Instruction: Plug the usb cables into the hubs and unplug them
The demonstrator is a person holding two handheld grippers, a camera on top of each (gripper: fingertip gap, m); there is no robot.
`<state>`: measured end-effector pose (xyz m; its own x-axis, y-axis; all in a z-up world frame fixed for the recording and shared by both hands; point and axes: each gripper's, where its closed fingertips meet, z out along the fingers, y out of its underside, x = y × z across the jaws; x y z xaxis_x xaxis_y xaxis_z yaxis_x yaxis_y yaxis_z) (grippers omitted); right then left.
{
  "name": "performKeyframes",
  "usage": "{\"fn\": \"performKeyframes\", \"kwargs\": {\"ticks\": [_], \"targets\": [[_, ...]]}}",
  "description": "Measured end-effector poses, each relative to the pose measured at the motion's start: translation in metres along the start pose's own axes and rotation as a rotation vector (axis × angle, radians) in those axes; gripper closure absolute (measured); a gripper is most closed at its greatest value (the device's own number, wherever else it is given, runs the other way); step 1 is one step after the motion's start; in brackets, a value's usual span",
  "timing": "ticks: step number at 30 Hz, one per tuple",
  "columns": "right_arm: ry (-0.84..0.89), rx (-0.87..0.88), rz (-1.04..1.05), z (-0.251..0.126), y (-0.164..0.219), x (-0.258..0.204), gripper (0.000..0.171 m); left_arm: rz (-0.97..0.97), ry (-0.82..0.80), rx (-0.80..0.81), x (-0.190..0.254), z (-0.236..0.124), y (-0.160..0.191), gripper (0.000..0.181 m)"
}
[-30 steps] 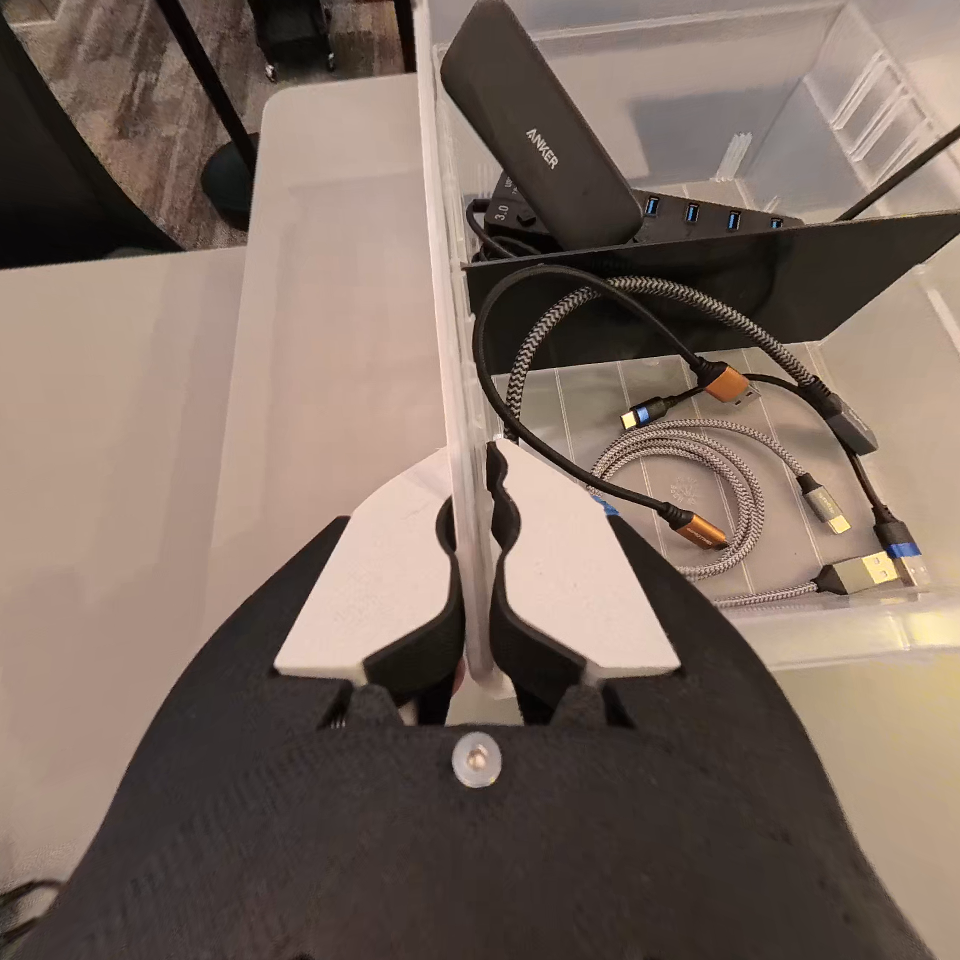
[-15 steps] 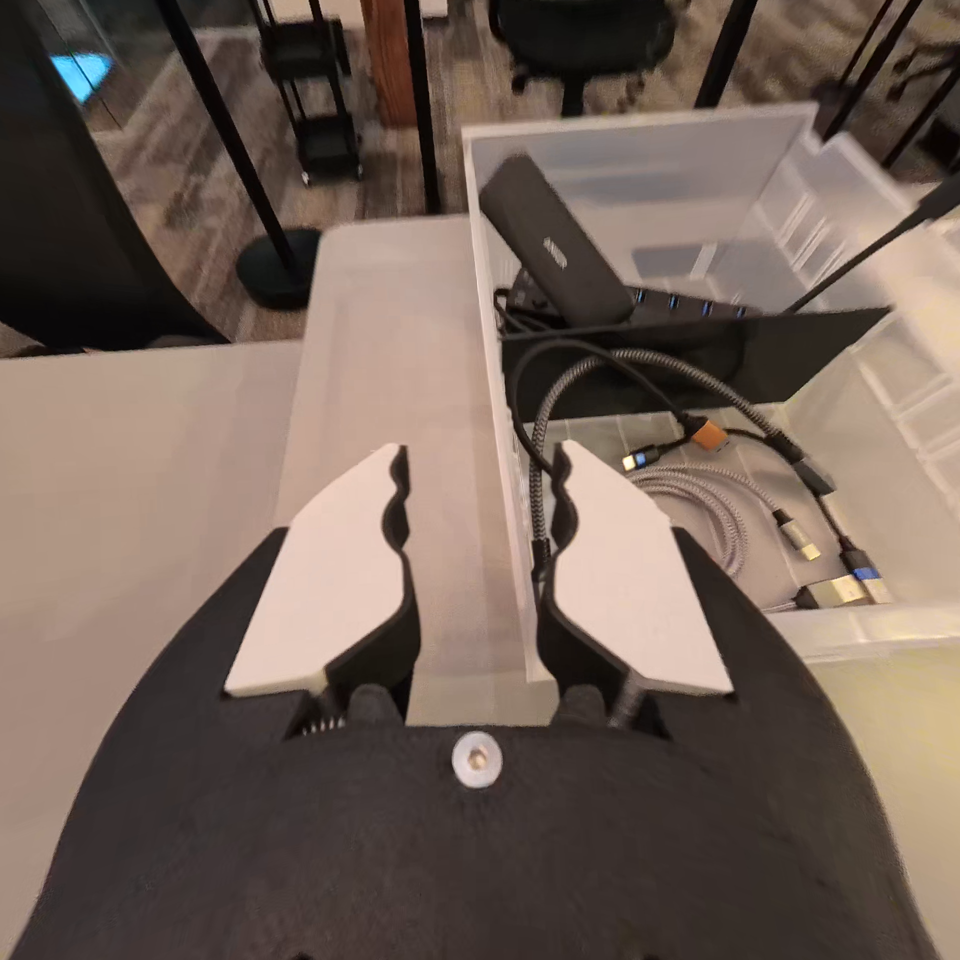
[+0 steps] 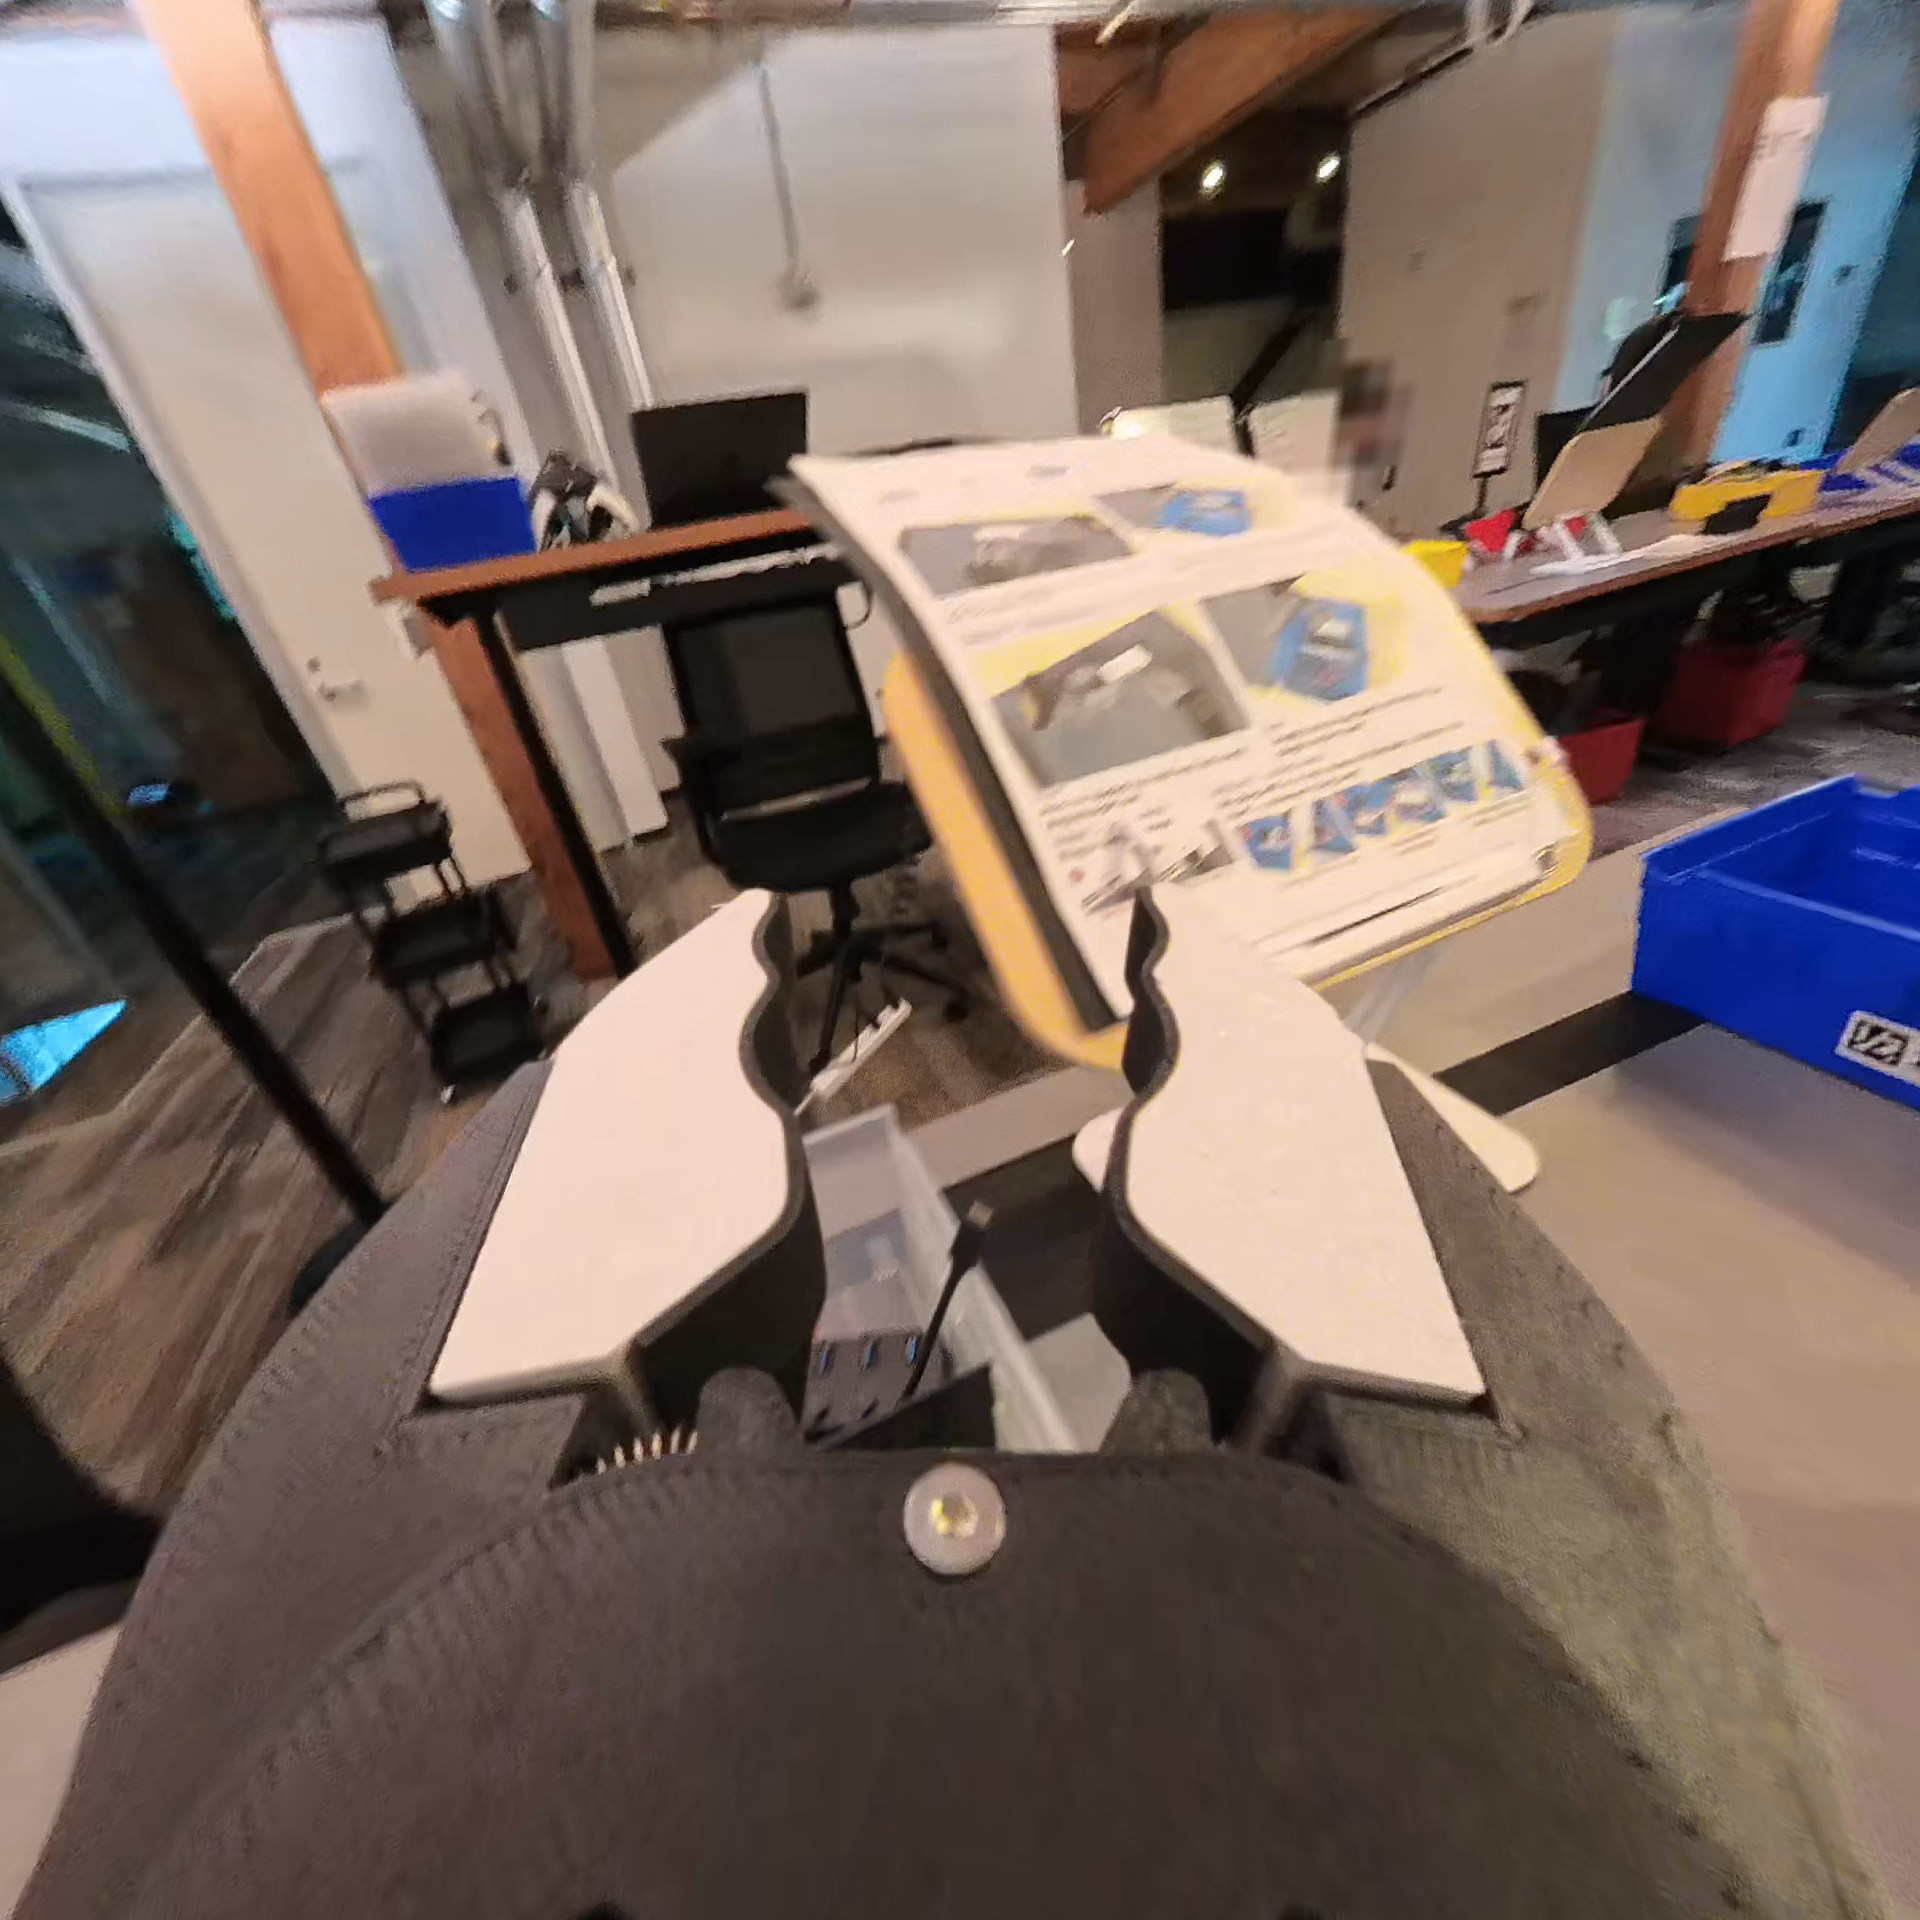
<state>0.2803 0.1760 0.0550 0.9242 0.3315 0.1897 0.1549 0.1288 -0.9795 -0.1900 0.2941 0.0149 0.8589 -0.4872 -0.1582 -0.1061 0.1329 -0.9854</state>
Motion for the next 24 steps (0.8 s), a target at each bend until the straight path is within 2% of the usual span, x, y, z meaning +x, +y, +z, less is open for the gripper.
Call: {"fn": "performKeyframes", "kwargs": {"ticks": [3,5,8,14,18,21,24], "targets": [[0.044,0.148,0.014,-0.001,-0.034,-0.001,0.123,0.012,0.062,0.068,0.028,0.007,-0.018,0.121],[0.048,0.221,0.035,-0.007,-0.043,-0.004,0.127,0.024,0.078,0.107,0.037,0.006,-0.02,0.124],[0.057,0.275,0.038,-0.014,-0.038,-0.006,0.128,0.065,0.07,0.074,0.036,0.01,-0.009,0.124],[0.154,0.277,0.055,-0.032,-0.033,0.024,0.133,-0.029,0.092,0.082,0.031,0.005,-0.006,0.125],[0.319,0.324,0.118,-0.076,-0.03,0.064,0.135,-0.022,0.095,0.112,0.034,-0.006,-0.019,0.125],[0.52,0.37,0.135,-0.124,-0.028,0.095,0.14,-0.028,0.108,0.128,0.038,-0.013,-0.026,0.126],[0.671,0.481,0.16,-0.176,-0.043,0.107,0.143,-0.029,0.122,0.147,0.044,-0.016,-0.033,0.127]]}}
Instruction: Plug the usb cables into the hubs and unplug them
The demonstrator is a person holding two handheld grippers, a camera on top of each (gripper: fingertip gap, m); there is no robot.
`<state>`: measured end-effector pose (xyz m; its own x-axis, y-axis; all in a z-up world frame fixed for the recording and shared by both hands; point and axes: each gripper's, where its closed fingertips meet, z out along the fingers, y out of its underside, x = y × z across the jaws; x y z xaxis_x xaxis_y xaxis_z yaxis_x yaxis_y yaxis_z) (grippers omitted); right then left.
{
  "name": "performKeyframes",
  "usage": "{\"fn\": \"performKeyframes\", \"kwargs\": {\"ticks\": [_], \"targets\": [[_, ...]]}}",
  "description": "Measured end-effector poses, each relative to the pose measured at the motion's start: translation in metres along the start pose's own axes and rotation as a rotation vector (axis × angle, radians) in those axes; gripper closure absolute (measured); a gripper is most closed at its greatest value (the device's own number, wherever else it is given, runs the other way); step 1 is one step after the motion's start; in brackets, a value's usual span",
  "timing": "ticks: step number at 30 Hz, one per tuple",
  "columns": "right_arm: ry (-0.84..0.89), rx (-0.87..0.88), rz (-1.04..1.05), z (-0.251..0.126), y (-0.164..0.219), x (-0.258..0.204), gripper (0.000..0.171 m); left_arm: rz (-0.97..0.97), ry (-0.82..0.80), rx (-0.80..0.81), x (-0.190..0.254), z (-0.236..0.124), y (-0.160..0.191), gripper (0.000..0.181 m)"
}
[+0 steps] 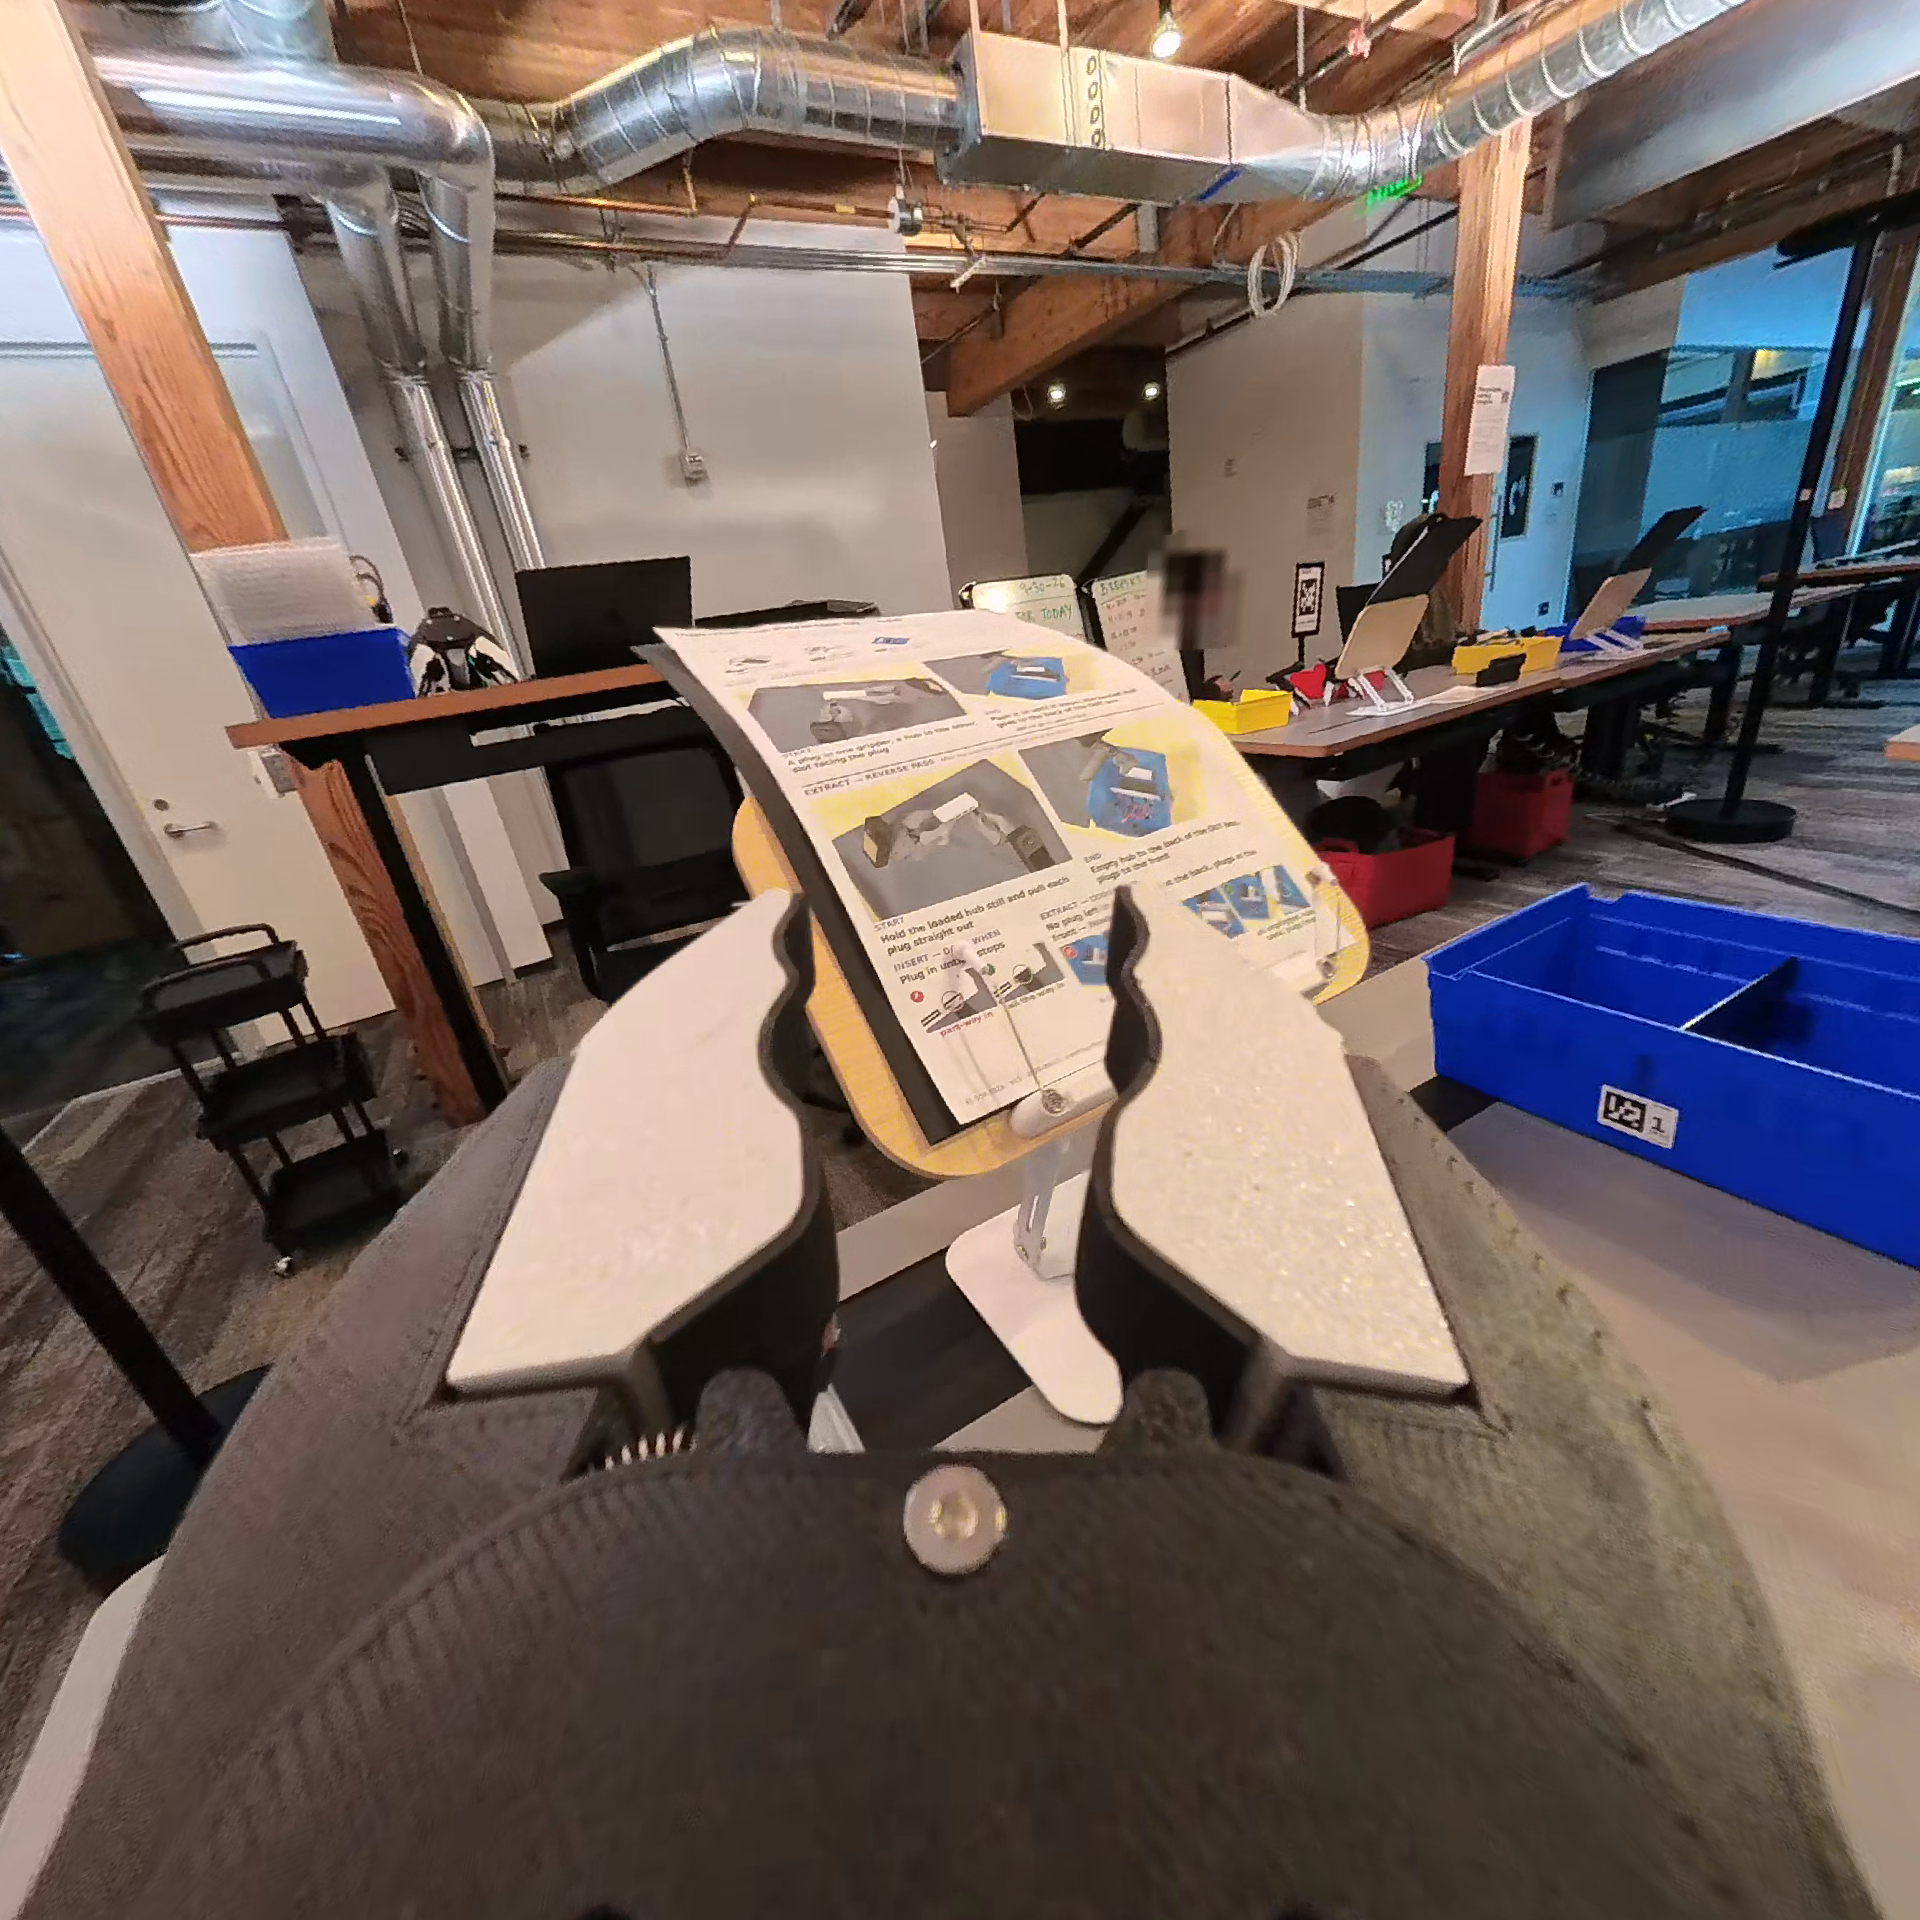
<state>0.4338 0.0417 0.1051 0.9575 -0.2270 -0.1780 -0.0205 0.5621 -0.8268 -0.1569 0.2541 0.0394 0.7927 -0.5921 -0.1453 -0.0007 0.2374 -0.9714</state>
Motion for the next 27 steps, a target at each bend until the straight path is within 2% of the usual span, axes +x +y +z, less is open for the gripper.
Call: {"fn": "performKeyframes", "kwargs": {"ticks": [2,7,10,12,14,18,22,27], "targets": [[0.014,0.085,0.048,-0.008,-0.023,-0.005,0.144,-0.001,0.009,0.005,0.005,0.0,-0.003,0.127],[-0.252,0.175,0.142,0.023,-0.053,-0.109,0.144,0.026,0.033,0.019,0.02,0.0,-0.01,0.127],[-0.386,0.258,0.215,0.032,-0.055,-0.163,0.146,0.024,0.059,0.024,0.026,0.0,-0.013,0.127],[-0.403,0.295,0.317,0.029,-0.043,-0.17,0.146,0.033,0.065,0.019,0.029,0.001,-0.013,0.127],[-0.424,0.329,0.386,0.022,-0.027,-0.166,0.149,0.06,0.054,0.017,0.027,0.0,-0.015,0.127],[-0.396,0.349,0.335,0.026,-0.024,-0.137,0.155,0.062,0.047,0.021,0.024,0.0,-0.015,0.128],[-0.168,0.417,0.116,0.015,-0.04,-0.069,0.16,0.083,0.025,-0.02,0.019,0.005,-0.003,0.127],[0.043,0.441,-0.032,-0.004,-0.059,0.013,0.162,0.082,0.011,-0.039,0.013,0.006,0.004,0.127]]}}
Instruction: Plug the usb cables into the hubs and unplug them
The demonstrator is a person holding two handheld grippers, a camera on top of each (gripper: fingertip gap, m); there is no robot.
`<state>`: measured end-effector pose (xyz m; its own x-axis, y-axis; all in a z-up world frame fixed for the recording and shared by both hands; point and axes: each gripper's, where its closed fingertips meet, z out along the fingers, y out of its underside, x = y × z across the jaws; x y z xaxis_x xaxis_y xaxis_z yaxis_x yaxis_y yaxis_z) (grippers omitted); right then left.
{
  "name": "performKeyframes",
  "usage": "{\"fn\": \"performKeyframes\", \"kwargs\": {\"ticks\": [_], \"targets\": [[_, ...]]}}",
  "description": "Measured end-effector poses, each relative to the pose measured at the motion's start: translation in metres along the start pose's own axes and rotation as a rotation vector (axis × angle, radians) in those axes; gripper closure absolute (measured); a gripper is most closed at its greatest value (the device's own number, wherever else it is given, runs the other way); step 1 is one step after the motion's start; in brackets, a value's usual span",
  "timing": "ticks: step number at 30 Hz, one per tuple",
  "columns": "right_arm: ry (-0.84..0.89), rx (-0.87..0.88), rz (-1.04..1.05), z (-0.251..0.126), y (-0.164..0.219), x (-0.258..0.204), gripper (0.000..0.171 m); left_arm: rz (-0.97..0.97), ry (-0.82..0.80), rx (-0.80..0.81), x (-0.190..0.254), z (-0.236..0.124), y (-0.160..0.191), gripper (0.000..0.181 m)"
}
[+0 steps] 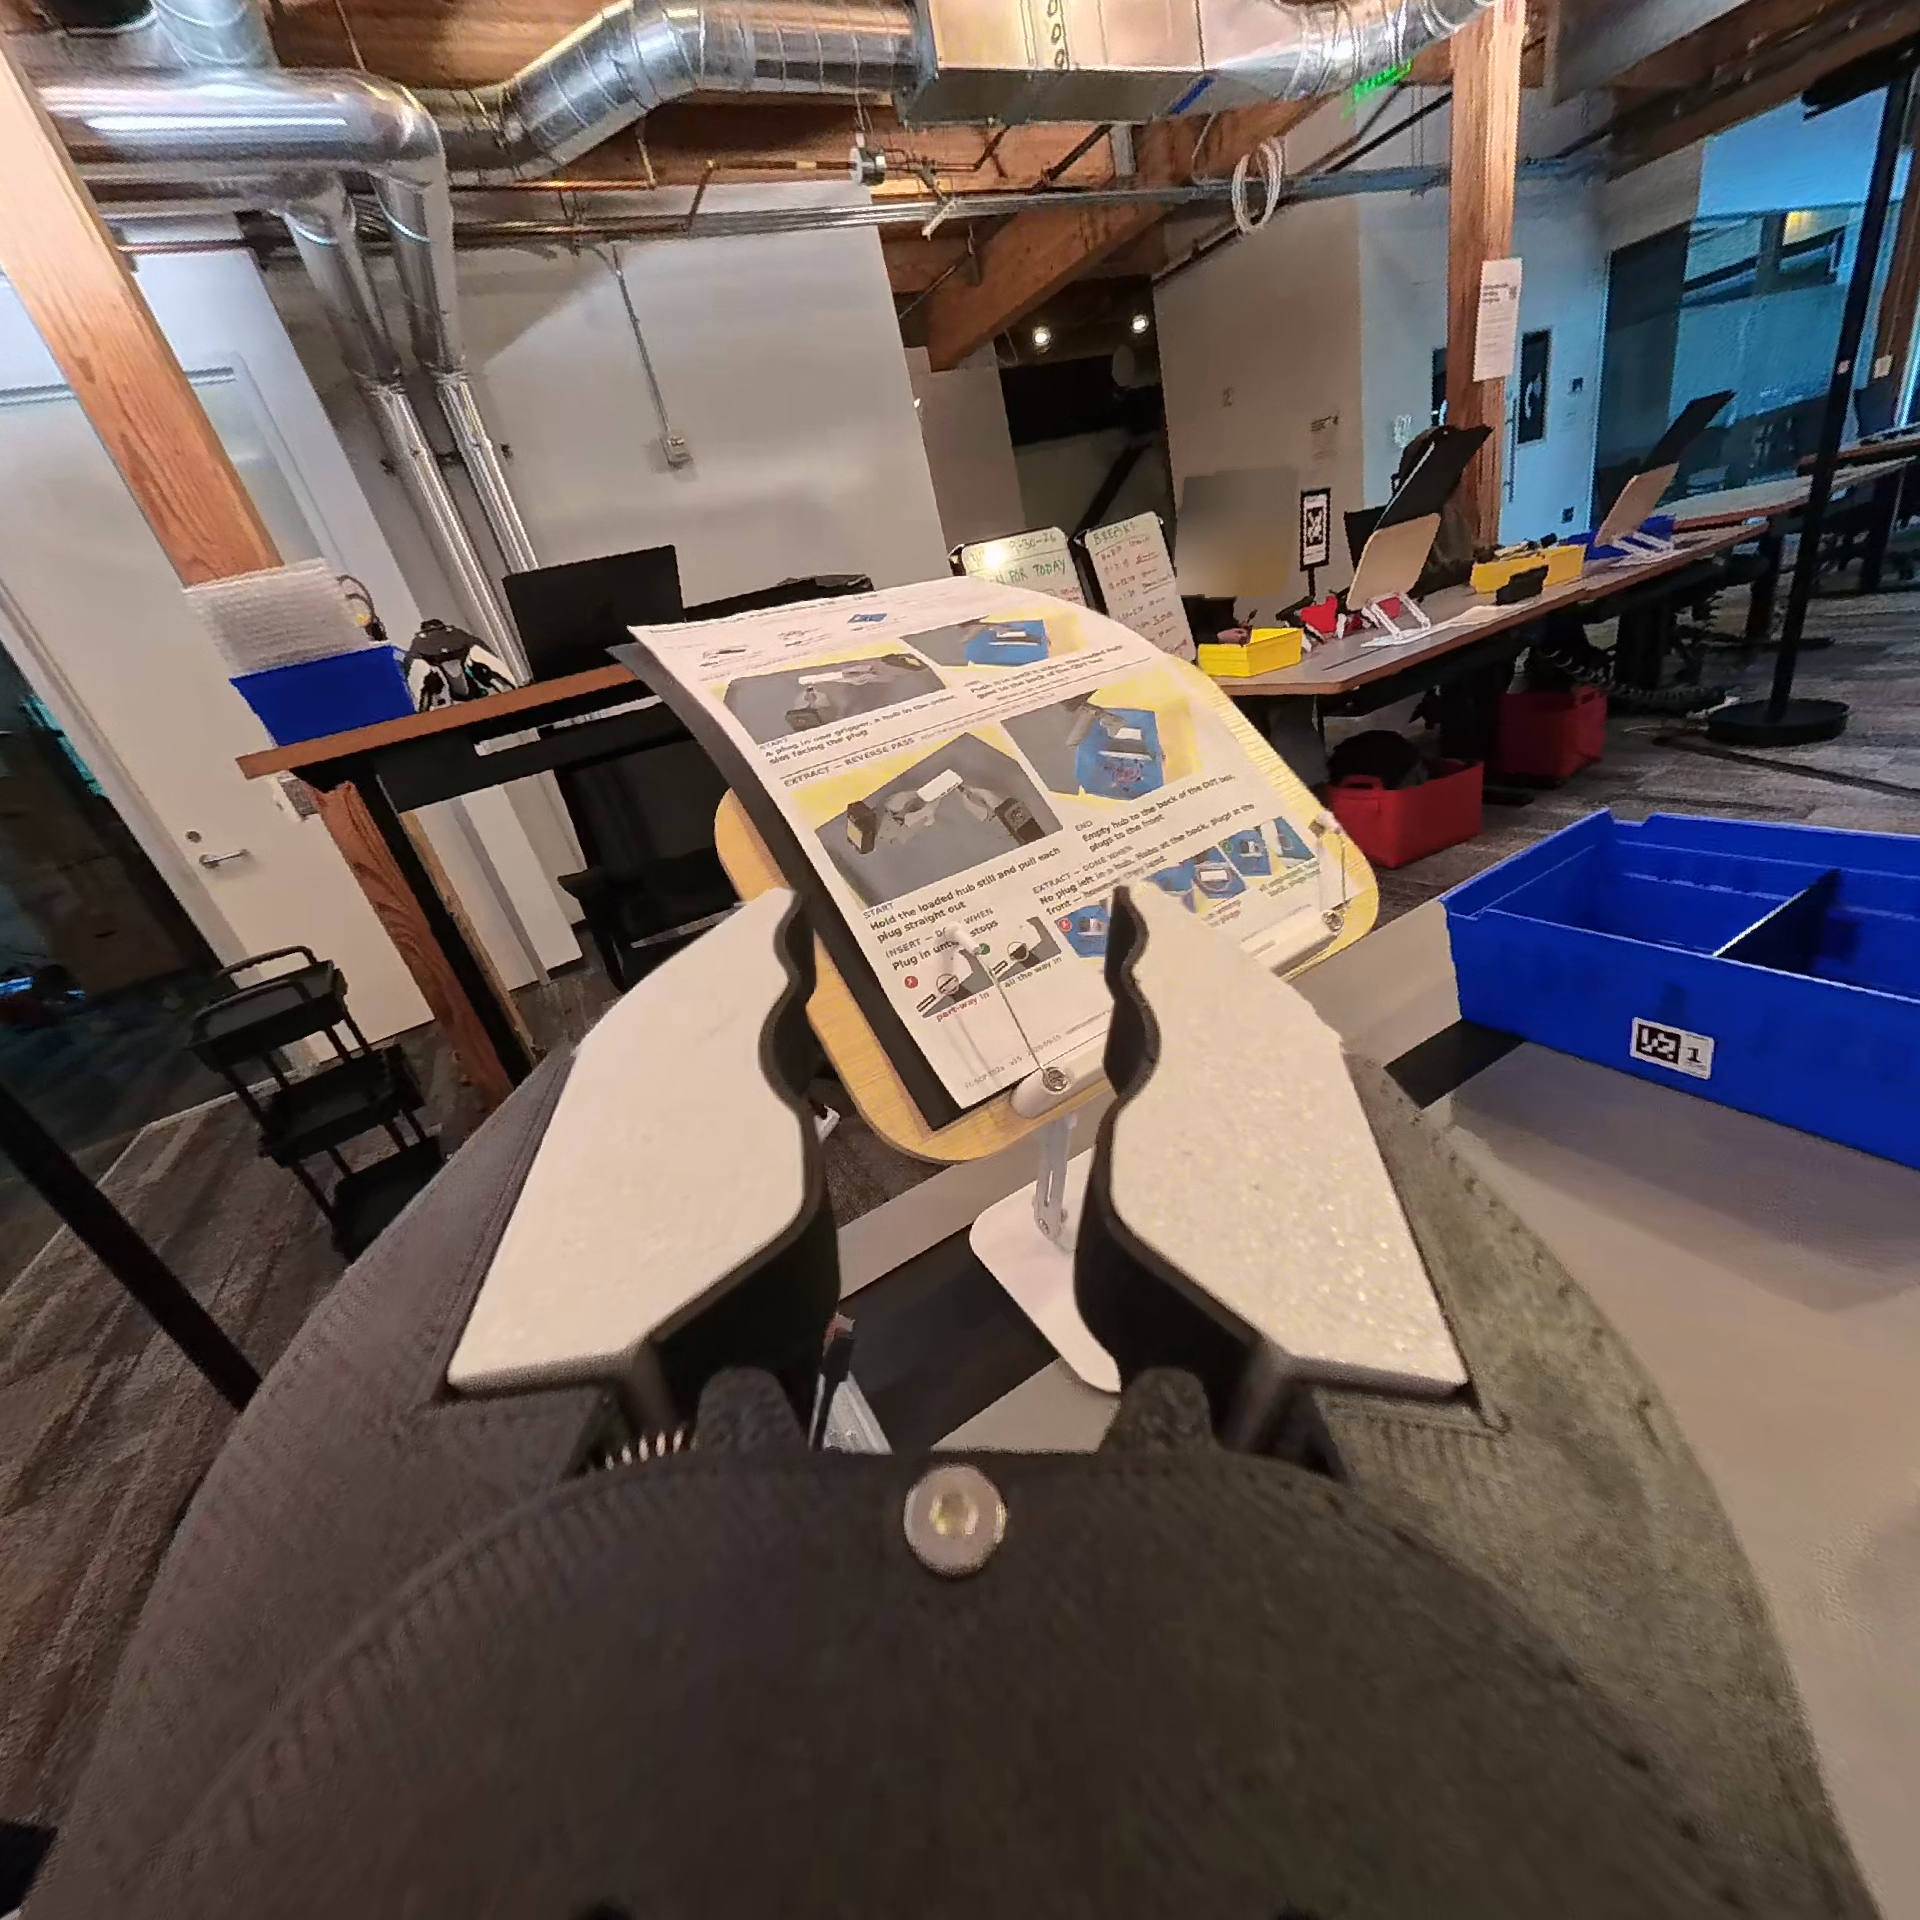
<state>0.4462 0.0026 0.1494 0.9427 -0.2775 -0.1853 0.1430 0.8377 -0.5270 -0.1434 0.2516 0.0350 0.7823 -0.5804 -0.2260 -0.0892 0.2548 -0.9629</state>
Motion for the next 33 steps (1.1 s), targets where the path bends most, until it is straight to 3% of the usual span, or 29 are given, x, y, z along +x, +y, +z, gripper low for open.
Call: {"fn": "performKeyframes", "kwargs": {"ticks": [3,6,9,12,15,19,24,33], "targets": [[0.054,-0.021,-0.1,-0.003,-0.004,0.027,0.164,0.0,-0.017,-0.01,-0.006,-0.001,0.004,0.128],[0.041,-0.013,-0.048,-0.003,-0.004,0.026,0.165,0.022,-0.056,-0.043,-0.017,-0.004,0.013,0.128],[-0.076,-0.062,-0.02,0.01,0.015,-0.016,0.159,0.028,-0.081,-0.056,-0.03,-0.009,0.019,0.128],[-0.24,-0.118,-0.109,0.016,0.041,-0.092,0.154,0.022,-0.095,-0.061,-0.043,-0.014,0.028,0.128],[-0.465,-0.229,-0.126,0.009,0.085,-0.173,0.155,0.011,-0.11,-0.075,-0.057,-0.018,0.041,0.128],[-0.665,-0.38,-0.138,-0.019,0.154,-0.244,0.154,0.001,-0.13,-0.147,-0.069,-0.015,0.073,0.128],[-0.793,-0.462,-0.141,-0.047,0.194,-0.281,0.155,0.053,-0.156,-0.255,-0.075,-0.008,0.108,0.128],[-0.944,-0.597,-0.067,-0.082,0.213,-0.323,0.151,0.058,-0.207,-0.338,-0.087,-0.018,0.118,0.125]]}}
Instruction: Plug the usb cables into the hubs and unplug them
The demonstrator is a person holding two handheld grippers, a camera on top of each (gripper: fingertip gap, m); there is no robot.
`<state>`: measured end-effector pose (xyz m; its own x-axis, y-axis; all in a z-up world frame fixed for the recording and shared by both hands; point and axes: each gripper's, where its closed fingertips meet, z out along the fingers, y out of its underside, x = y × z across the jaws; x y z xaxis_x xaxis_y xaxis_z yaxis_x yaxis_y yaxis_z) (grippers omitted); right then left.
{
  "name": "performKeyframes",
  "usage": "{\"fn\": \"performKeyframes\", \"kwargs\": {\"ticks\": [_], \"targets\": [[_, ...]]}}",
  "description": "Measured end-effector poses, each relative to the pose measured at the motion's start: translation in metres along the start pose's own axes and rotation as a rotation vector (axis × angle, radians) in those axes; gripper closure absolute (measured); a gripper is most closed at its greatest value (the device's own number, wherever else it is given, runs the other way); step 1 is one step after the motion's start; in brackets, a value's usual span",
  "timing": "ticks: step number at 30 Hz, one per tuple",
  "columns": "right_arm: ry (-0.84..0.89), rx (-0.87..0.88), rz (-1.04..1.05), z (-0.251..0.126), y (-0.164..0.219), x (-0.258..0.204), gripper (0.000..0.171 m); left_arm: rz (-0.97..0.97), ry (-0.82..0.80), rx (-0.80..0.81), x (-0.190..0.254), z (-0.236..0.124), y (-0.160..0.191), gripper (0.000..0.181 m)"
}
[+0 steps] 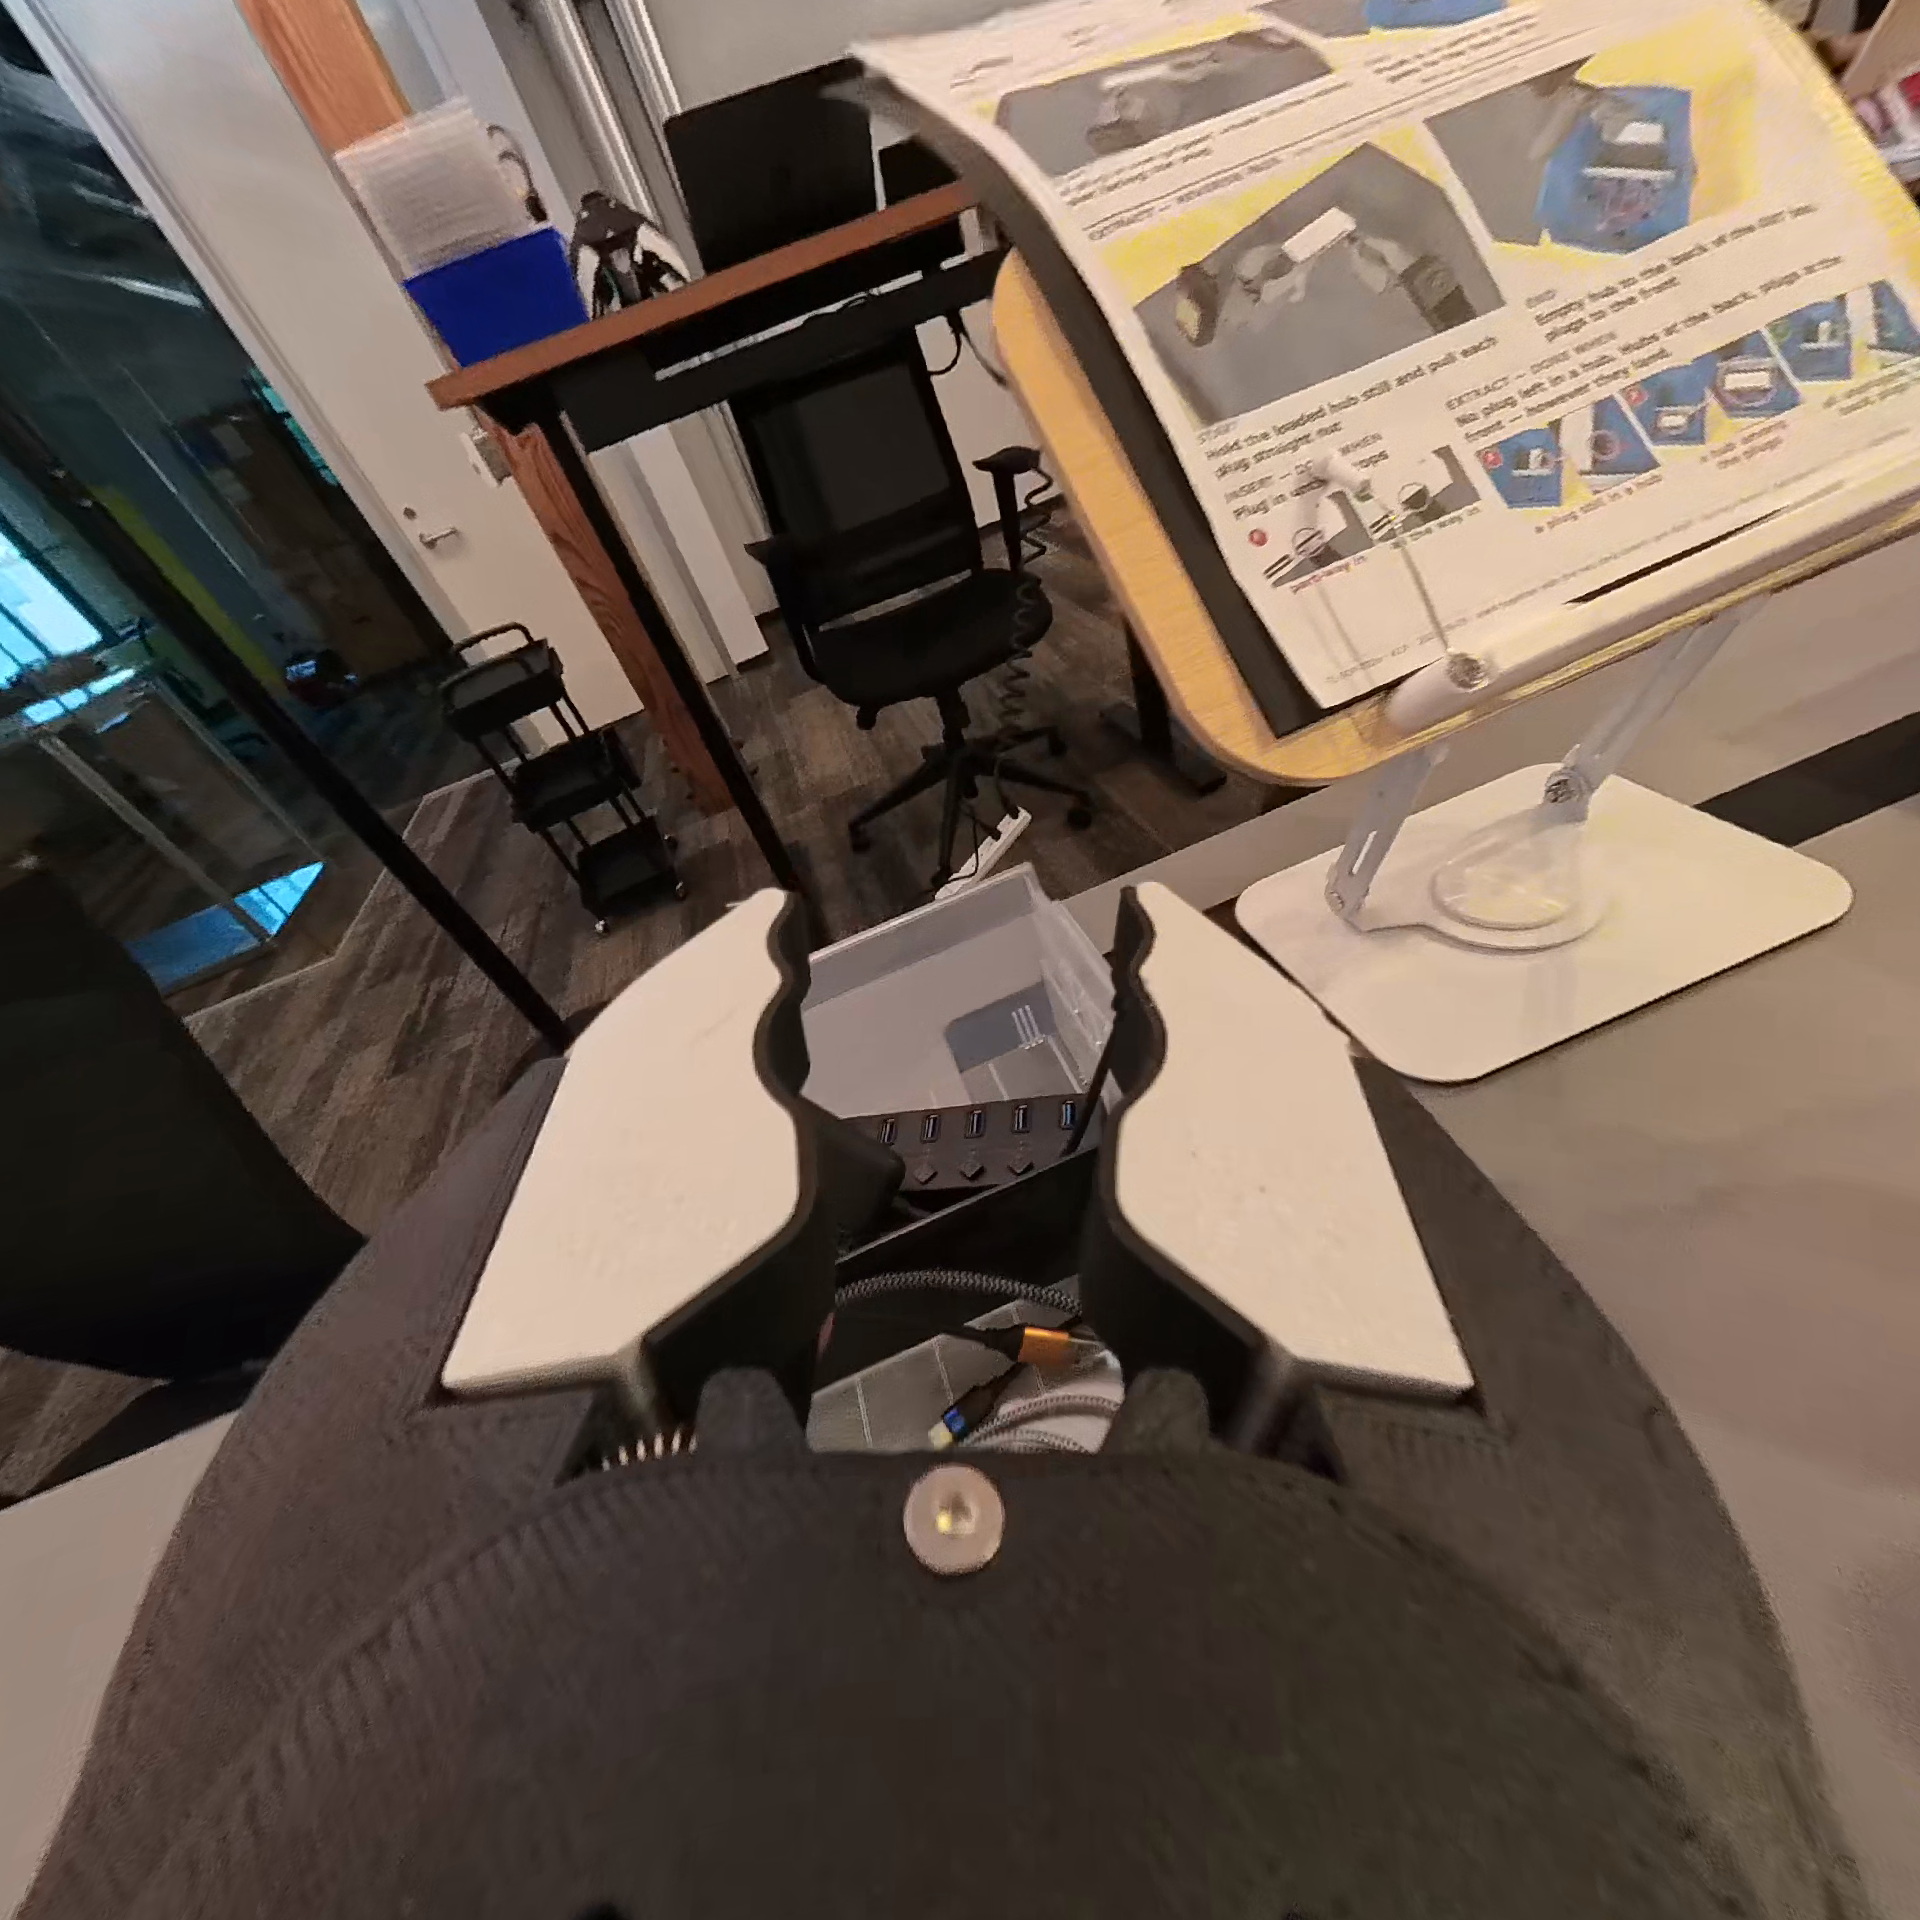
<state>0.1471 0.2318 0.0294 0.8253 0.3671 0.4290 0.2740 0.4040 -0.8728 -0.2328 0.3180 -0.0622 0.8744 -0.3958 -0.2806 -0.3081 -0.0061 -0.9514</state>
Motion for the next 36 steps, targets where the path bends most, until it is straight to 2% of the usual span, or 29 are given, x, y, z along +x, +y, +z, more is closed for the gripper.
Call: {"fn": "performKeyframes", "kwargs": {"ticks": [3,6,16,25,27,30,36], "targets": [[-0.03,-0.034,-0.026,0.009,0.011,-0.012,0.149,-0.043,-0.004,-0.048,-0.007,0.005,0.014,0.123],[-0.041,-0.064,-0.023,0.013,0.023,-0.015,0.149,-0.008,-0.043,-0.096,-0.014,0.009,0.026,0.123],[-0.042,-0.036,0.099,0.011,0.03,-0.01,0.147,-0.006,-0.056,-0.179,-0.009,0.029,0.064,0.126],[-0.034,-0.109,0.001,0.012,0.044,-0.011,0.148,-0.003,-0.064,-0.303,-0.01,0.04,0.091,0.122],[-0.026,-0.117,0.002,0.011,0.048,-0.007,0.148,-0.023,-0.075,-0.36,-0.012,0.041,0.098,0.115],[-0.022,-0.119,0.038,0.009,0.052,-0.002,0.149,-0.053,-0.127,-0.432,-0.025,0.049,0.107,0.115],[-0.009,-0.154,0.037,0.01,0.066,0.005,0.15,-0.12,-0.152,-0.668,-0.052,0.089,0.125,0.113]]}}
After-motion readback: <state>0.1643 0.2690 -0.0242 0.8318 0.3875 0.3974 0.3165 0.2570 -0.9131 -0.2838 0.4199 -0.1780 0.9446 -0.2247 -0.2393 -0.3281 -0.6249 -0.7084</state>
